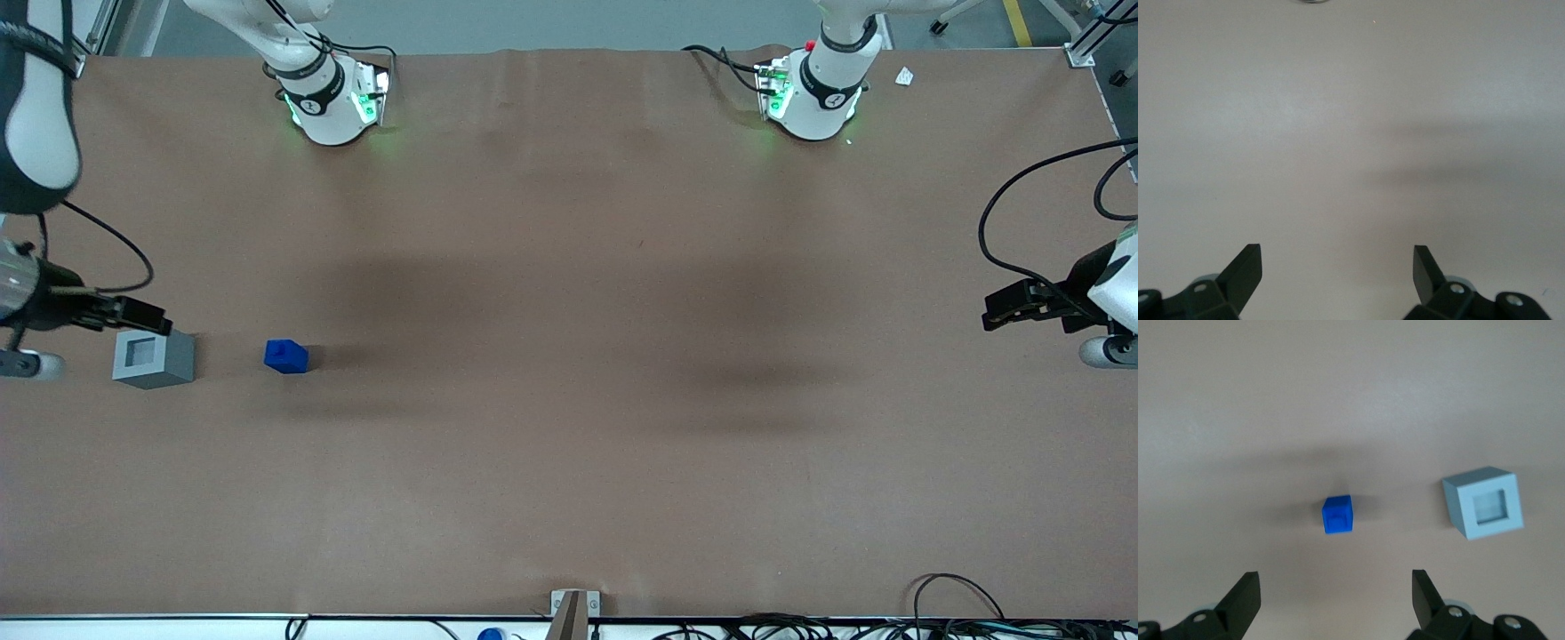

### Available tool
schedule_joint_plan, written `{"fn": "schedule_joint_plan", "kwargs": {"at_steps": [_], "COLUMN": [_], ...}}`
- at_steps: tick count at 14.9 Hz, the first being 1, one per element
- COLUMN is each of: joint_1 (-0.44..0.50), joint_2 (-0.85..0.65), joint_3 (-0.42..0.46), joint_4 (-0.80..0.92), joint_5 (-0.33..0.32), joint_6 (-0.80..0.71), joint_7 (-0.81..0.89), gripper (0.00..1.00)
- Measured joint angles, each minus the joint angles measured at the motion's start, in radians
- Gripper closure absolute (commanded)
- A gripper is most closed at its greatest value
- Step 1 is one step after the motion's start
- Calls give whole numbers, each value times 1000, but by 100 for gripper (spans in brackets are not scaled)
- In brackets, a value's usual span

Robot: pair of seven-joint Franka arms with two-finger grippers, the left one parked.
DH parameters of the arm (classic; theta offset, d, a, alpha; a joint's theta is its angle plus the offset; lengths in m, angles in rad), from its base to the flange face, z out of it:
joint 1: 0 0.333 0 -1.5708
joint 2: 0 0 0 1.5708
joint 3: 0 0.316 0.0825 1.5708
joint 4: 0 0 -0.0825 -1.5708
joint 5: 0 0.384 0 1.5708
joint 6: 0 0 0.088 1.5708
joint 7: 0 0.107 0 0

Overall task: Insert blue part into gray base with right arm
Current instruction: 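Move the open right gripper down over the small blue block, then close the right gripper on the blue block and lift it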

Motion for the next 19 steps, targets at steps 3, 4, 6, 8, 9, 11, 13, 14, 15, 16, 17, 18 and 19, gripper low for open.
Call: {"fn": "schedule_joint_plan", "kwargs": {"at_steps": [3, 4, 6, 8, 9, 11, 13, 14, 15, 16, 17, 18, 19], "joint_1": [17, 21, 32, 42, 45, 46, 46, 46, 46, 46, 46, 46, 47], "joint_2": [31, 36, 42, 57, 73, 109, 133, 139, 142, 143, 143, 143, 143], "joint_3": [4, 4, 4, 5, 5, 4, 2, 2, 2, 2, 2, 3, 3], "joint_4": [-95, -134, -206, -247, -257, -273, -315, -345, -377, -404, -424, -433, -436], "joint_5": [0, 0, 0, 0, 0, 0, 0, 0, 0, 0, 0, 0, 0], "joint_6": [106, 143, 201, 225, 235, 273, 345, 390, 435, 468, 489, 497, 499], "joint_7": [0, 0, 1, 3, 4, 4, 4, 4, 4, 4, 4, 4, 4], "gripper": [0, 0, 0, 0, 0, 0, 0, 0, 0, 0, 0, 0, 0]}}
